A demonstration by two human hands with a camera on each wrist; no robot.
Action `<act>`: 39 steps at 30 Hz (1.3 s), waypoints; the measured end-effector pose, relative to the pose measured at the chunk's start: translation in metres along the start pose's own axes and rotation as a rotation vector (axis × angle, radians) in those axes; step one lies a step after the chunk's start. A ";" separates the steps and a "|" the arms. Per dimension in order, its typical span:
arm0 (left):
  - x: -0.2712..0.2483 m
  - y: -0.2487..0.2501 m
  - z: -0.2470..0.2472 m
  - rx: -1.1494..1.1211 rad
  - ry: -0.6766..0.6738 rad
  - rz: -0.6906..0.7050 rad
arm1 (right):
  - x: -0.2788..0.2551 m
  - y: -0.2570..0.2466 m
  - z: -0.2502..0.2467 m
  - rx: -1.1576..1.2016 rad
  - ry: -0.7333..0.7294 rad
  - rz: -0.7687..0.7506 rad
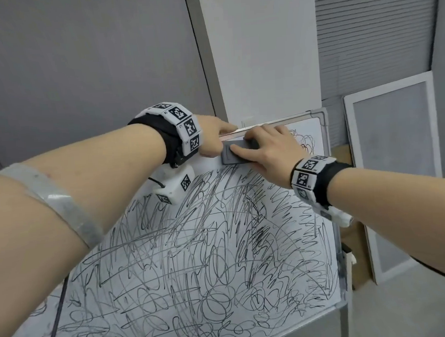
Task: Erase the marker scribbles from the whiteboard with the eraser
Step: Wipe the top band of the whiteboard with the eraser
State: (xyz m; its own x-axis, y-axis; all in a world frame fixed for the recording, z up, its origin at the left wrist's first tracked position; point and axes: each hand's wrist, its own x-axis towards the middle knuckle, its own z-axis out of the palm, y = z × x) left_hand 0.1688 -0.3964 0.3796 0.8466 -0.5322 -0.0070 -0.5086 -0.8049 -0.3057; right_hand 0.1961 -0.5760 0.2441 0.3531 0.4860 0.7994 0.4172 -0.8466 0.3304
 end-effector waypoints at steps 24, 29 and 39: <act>0.046 0.048 -0.031 0.154 0.012 -0.153 | -0.022 0.043 -0.002 0.072 0.015 -0.053; 0.053 0.044 -0.029 0.140 0.040 -0.166 | -0.045 0.095 -0.012 0.035 -0.007 0.027; 0.075 0.054 -0.029 0.112 0.088 -0.161 | -0.072 0.119 -0.015 -0.014 0.009 0.057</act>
State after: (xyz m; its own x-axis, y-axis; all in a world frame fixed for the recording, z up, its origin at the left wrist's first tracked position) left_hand 0.1998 -0.4876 0.3897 0.8961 -0.4236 0.1321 -0.3430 -0.8501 -0.3997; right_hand 0.2079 -0.7147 0.2334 0.3685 0.4352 0.8214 0.3848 -0.8758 0.2914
